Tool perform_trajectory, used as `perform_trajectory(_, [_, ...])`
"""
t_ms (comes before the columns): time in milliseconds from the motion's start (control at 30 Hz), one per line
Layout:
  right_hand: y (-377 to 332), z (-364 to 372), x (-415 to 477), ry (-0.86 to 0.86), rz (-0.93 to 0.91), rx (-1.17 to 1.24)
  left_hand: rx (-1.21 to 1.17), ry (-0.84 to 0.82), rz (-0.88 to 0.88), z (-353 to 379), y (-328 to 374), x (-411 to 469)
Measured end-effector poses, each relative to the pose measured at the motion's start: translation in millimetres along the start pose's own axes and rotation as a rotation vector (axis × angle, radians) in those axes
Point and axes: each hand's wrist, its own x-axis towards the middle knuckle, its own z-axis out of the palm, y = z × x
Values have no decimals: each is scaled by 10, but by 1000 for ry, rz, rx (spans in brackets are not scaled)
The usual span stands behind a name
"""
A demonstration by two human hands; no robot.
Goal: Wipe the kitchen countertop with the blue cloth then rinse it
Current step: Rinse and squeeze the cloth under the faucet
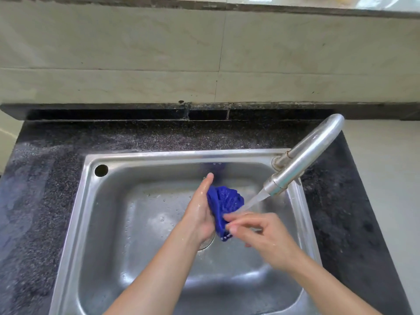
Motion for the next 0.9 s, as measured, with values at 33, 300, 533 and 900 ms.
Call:
perform_trajectory(33, [8, -84, -12, 148, -13, 44, 51, -48, 24, -19, 10, -17])
perform_trajectory(300, [-401, -370, 441, -72, 147, 132, 385, -445, 100, 150, 193, -270])
perform_trajectory(533, [-135, -395, 365, 219, 53, 278, 1206, 56, 403, -144, 216, -109])
perform_trajectory(900, [-166, -111, 436, 368, 320, 907, 157, -84, -18, -32, -448, -38])
